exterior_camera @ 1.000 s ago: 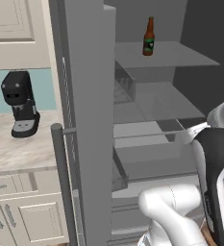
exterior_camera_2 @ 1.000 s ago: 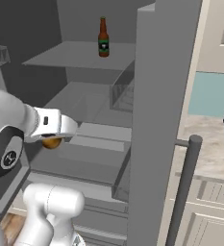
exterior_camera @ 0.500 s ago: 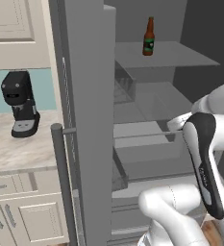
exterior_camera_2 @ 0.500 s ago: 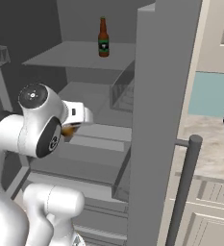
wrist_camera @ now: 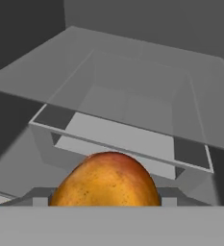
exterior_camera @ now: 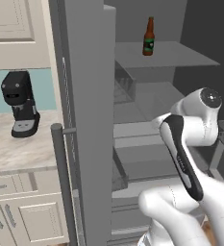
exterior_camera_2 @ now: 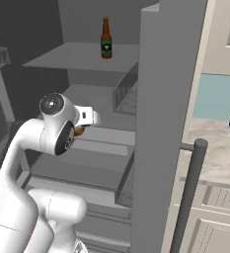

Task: Place the beer on the top shelf of the fridge to keep it out of children's reach, and place the mango and sweet potato on lower shelves for easy access.

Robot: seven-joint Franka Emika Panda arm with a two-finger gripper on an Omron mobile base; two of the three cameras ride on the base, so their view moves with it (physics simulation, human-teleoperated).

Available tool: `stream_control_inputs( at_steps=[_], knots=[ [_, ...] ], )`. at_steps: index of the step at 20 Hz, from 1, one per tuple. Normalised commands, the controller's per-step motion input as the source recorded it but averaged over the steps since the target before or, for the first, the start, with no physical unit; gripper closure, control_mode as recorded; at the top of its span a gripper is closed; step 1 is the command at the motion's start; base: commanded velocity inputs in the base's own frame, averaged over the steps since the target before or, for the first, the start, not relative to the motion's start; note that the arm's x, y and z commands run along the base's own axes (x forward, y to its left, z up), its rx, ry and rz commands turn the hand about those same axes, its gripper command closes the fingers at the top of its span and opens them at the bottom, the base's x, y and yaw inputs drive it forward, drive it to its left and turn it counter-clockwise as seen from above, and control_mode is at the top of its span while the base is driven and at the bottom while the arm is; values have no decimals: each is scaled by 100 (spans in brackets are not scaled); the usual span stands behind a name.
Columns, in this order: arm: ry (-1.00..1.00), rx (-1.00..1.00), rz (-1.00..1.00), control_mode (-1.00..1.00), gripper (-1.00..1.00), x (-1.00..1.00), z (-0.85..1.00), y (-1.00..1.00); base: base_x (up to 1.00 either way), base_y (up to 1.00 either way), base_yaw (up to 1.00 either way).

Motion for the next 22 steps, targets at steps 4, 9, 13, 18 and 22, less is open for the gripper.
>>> stream_control_inputs(
  at_steps=[4,9,13,18,22],
  knots=[
    [0,0,0,-100,100,81,-9,0,0,0,0],
    [0,2,0,-100,100,79,-13,0,0,0,0],
    [0,0,0,-100,100,78,-16,0,0,0,0],
    [0,0,0,-100,100,82,-26,0,0,0,0],
    [0,0,0,-100,100,78,-46,0,0,0,0]
  ],
)
